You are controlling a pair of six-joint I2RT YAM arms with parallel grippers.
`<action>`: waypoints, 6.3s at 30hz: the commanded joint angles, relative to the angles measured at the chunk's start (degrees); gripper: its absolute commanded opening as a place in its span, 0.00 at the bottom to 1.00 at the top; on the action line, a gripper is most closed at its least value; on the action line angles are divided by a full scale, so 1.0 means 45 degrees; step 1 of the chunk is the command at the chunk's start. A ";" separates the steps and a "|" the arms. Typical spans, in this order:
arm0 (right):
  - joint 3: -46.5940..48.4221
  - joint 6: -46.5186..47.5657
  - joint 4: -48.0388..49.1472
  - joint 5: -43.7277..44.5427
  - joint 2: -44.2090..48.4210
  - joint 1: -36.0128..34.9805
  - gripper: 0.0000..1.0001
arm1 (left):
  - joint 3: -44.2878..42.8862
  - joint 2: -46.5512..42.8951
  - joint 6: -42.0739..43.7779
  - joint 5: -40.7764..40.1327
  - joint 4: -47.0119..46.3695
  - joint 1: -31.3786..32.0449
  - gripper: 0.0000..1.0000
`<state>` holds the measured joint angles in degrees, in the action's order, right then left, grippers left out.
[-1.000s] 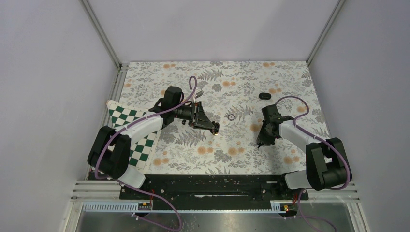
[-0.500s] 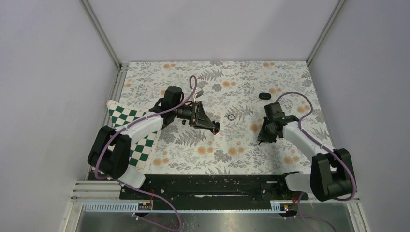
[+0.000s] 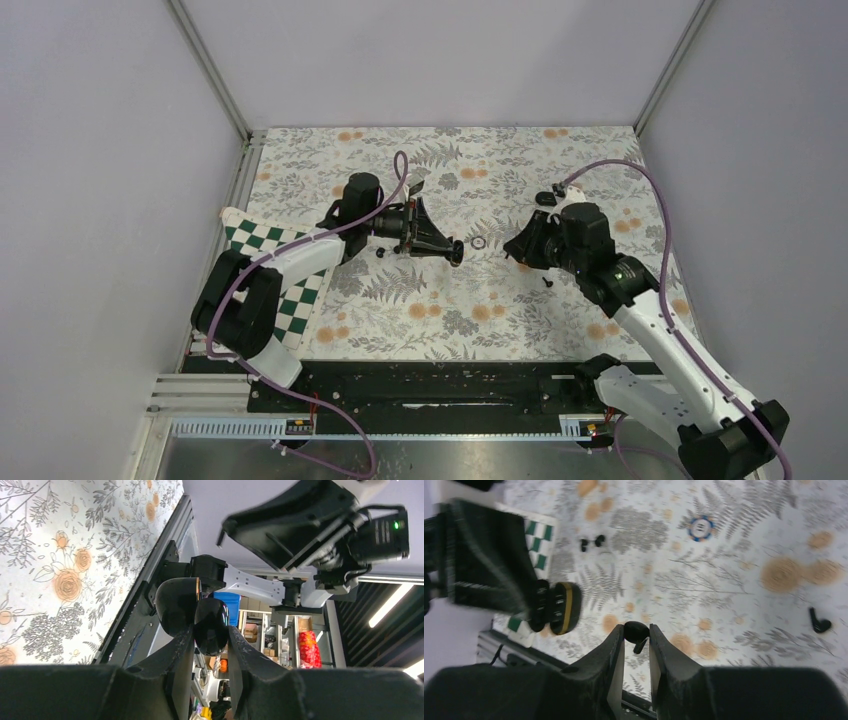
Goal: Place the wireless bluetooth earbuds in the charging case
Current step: Insert the right earbud into the left side groove of the charging case.
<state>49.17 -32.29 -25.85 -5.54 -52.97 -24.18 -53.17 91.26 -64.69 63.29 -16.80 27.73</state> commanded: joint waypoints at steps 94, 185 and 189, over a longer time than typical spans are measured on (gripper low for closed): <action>-0.6027 0.6268 1.2553 0.2613 0.3271 -0.6913 0.00 | -0.0647 -0.0364 0.3552 0.1468 0.2514 0.0909 0.00; -0.5921 0.6473 1.1907 0.1621 0.2828 -0.6911 0.00 | 0.2205 0.2471 -0.9280 0.0825 -1.4438 0.0846 0.00; -0.6400 0.6726 1.2254 0.2008 0.3215 -0.6911 0.00 | 0.2129 0.2434 -0.9354 0.0879 -1.4452 0.0813 0.00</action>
<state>21.26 -3.66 28.97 4.91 -40.01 -55.05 -42.98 102.41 -106.10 68.79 -76.64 31.86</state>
